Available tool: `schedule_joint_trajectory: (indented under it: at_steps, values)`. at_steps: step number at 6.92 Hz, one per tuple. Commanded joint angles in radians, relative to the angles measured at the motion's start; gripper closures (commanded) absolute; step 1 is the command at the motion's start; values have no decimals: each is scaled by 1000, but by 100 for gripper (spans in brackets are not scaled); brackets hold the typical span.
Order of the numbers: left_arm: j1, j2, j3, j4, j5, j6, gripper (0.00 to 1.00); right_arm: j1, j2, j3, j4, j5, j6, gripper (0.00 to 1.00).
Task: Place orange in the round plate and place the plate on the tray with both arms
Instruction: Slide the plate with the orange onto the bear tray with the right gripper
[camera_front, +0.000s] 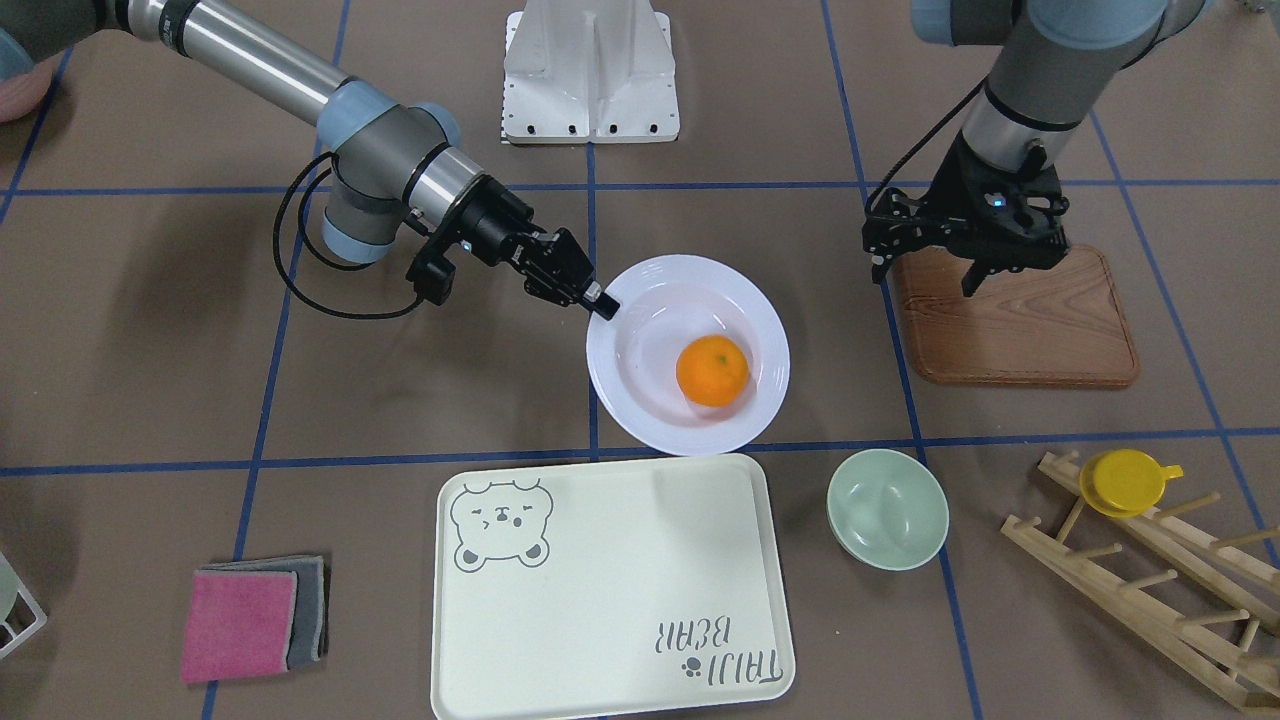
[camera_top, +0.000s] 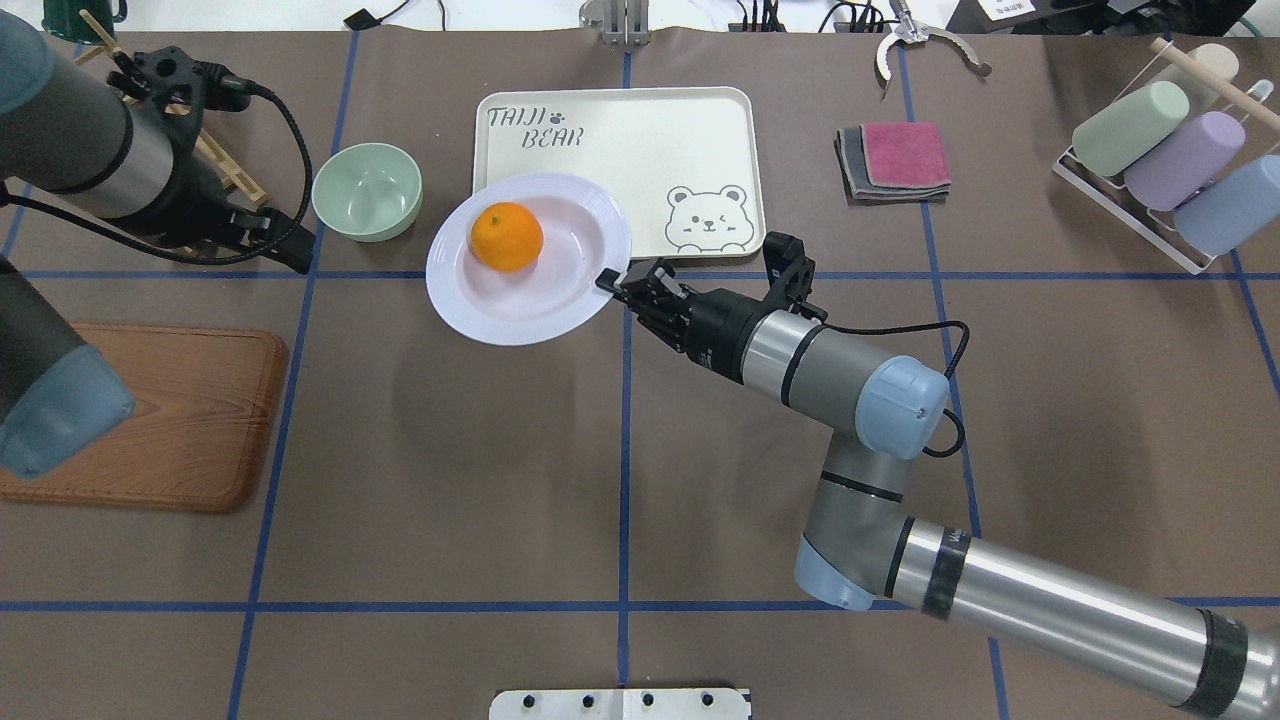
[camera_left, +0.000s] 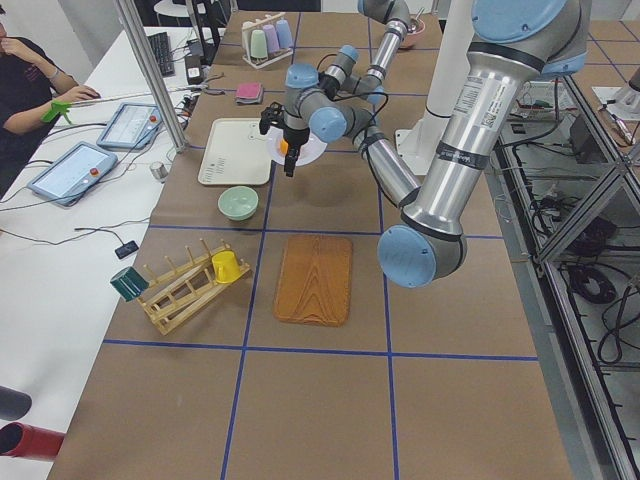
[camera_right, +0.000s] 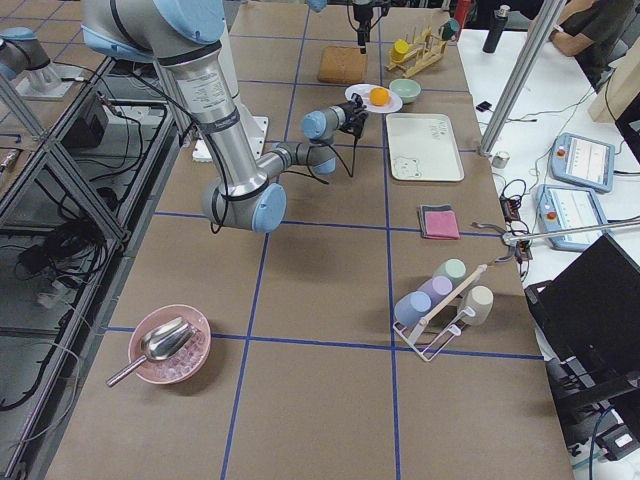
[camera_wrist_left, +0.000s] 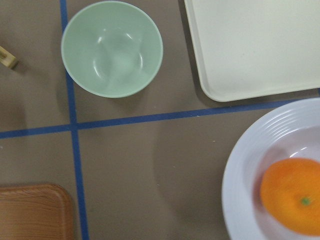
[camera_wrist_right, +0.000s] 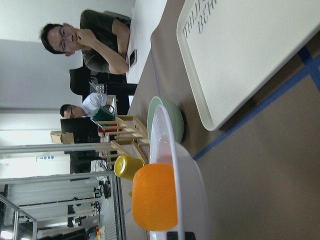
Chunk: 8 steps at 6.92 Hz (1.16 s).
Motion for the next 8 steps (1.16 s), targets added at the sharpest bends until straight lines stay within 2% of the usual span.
schedule_joint_trajectory:
  at_steps: [1, 3, 5, 8]
  values:
    - [-44, 32, 11, 0, -3, 92, 2, 64, 59, -67, -132, -84, 33, 88]
    - [-64, 43, 25, -12, -3, 124, 2, 68, 127, -142, -276, -151, 43, 87]
    - [-69, 45, 30, -12, -3, 125, 2, 63, 127, -174, -286, -158, 67, 87]
    - [-72, 45, 31, -14, -5, 129, 2, 36, 127, -183, -294, -207, 76, 75]
